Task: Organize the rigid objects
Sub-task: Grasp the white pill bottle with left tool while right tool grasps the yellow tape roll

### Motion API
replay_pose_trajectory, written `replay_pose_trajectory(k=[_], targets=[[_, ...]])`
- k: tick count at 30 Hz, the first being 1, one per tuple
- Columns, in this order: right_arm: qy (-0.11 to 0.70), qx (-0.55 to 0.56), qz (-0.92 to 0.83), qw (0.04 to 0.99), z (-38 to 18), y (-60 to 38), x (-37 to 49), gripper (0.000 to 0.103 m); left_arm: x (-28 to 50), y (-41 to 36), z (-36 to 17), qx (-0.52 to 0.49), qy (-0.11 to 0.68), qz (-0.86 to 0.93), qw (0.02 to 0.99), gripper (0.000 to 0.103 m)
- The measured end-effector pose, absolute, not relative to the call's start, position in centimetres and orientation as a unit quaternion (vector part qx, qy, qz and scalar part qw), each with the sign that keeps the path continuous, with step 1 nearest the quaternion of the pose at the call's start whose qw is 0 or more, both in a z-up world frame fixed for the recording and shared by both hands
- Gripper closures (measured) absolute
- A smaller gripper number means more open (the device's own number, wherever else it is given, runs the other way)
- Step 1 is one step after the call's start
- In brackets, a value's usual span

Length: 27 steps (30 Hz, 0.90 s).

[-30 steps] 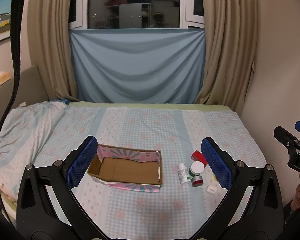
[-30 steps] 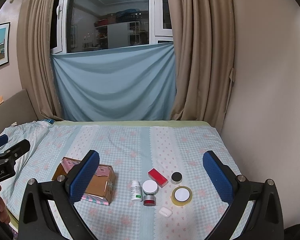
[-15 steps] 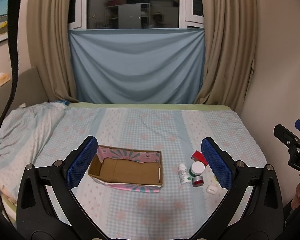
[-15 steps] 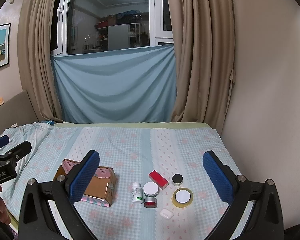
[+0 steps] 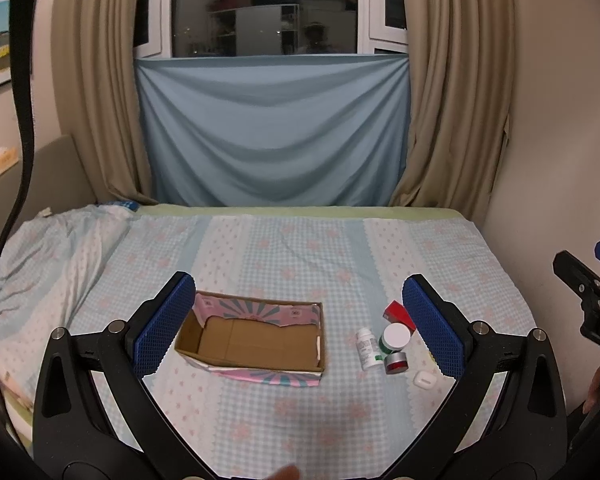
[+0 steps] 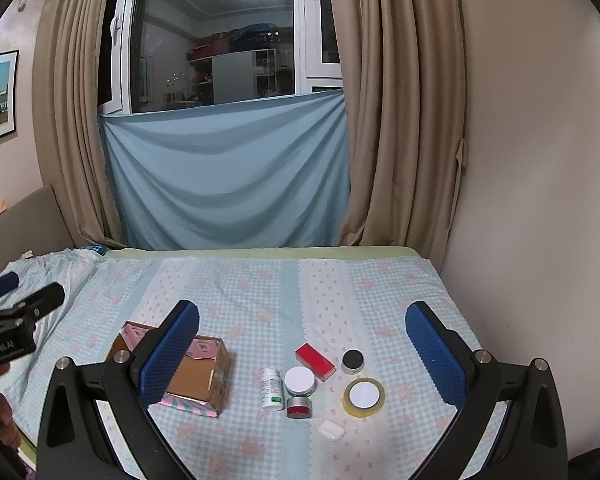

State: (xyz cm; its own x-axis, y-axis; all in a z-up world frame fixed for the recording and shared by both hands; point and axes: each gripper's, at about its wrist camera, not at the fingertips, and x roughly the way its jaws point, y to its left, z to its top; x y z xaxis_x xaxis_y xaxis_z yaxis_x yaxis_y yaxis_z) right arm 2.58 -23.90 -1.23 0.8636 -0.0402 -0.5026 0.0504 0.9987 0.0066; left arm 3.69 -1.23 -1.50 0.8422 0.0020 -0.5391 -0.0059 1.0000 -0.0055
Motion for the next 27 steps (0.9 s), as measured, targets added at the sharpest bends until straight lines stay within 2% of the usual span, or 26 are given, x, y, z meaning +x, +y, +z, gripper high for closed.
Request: replay_pose_trajectory(k=[6, 12, 19, 27], targets=[[0.281, 0.015, -0.039, 0.959, -2.2, -26.0, 2.6, 0.000, 6.3, -3.5, -3.0, -0.016, 0.312, -0.027, 0.950, 0.000], [0.320, 0.030, -0.056, 0.945, -5.8, -29.9, 3.4, 0.000, 8.7, -7.8, -8.4, -0.028, 0.374, -0.047, 0.926, 0.000], [0.364, 0.050, -0.046, 0.929, -13.1, -34.5, 5.7, 0.000, 11.9, -12.8, -16.4, -0.047, 0.446, -0.043, 0.893, 0.000], [0.420, 0.060, -0.016, 0.905, -22.6, -36.5, 9.9, 0.000, 17.6, -16.9, -25.7, -0.024, 0.519, -0.032, 0.854, 0.000]])
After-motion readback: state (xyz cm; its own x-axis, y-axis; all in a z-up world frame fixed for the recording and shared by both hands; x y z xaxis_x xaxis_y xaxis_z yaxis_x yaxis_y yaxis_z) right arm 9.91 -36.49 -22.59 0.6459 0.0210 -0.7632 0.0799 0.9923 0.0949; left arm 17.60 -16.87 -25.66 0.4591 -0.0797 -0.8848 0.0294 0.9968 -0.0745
